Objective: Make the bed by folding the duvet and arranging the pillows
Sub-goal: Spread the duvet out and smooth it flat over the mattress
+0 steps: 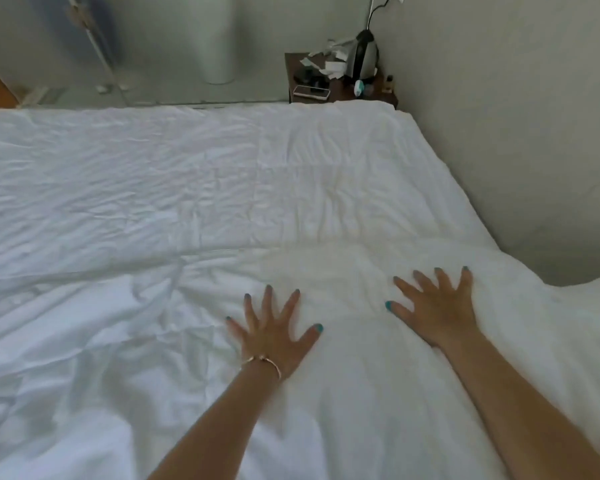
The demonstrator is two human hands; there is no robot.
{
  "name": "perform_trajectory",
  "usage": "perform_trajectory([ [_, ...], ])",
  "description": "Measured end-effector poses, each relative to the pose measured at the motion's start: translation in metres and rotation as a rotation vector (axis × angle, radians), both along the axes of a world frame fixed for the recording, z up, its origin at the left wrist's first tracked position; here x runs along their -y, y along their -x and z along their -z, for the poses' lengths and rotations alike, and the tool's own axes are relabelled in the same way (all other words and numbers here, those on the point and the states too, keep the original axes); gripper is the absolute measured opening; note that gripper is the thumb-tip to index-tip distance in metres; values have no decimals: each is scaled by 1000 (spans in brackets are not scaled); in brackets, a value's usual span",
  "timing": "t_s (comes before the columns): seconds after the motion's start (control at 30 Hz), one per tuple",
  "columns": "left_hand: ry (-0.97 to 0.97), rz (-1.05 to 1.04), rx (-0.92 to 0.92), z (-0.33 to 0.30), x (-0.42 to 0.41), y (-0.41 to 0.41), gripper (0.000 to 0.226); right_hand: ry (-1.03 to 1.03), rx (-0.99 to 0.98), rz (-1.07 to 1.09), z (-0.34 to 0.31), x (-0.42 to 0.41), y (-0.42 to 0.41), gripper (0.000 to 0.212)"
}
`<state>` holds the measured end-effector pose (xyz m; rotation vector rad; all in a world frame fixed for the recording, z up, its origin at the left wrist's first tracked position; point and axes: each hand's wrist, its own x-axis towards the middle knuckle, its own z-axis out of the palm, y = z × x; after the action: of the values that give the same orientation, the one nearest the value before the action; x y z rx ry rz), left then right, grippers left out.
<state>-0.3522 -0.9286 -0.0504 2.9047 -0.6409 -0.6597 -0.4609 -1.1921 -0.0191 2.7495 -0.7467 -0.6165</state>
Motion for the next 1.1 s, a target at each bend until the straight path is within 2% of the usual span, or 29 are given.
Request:
perform_trajectory([
  [0.17,-196,-173,-120,28,-49,54,78,-28,-32,25,10,3,-2,70],
  [0.37,-274,-135,-152,37,-111,67,77,34,-9,-11,28,-6,-8,65],
  [0.43,-276,-121,-147,39,-126,76,75,21,96,-33,32,-9,-11,58],
  [0.53,-267,-88,-146,33,-142,95,70,-23,353,-155,24,-27,-10,38],
  [0.6,-242,-56,-164,25,-154,112,73,-81,437,-104,10,-54,2,32],
  [0.63,-236,-29,-182,21,-160,120,77,-114,398,-47,2,-73,13,36],
  [0.73,-244,80,-254,4,-175,138,91,-172,121,41,-19,-123,58,59],
  [0.8,-240,127,-313,-9,-175,141,77,-173,51,43,-29,-150,88,68],
  [0.87,-179,193,-390,-26,-172,136,63,-176,-25,92,-44,-171,111,65],
  [0.97,-34,341,-396,-55,-155,127,62,-119,-76,225,-73,-184,132,58],
  [1.1,32,573,-323,-87,-134,99,65,-21,4,470,-116,-202,153,64],
])
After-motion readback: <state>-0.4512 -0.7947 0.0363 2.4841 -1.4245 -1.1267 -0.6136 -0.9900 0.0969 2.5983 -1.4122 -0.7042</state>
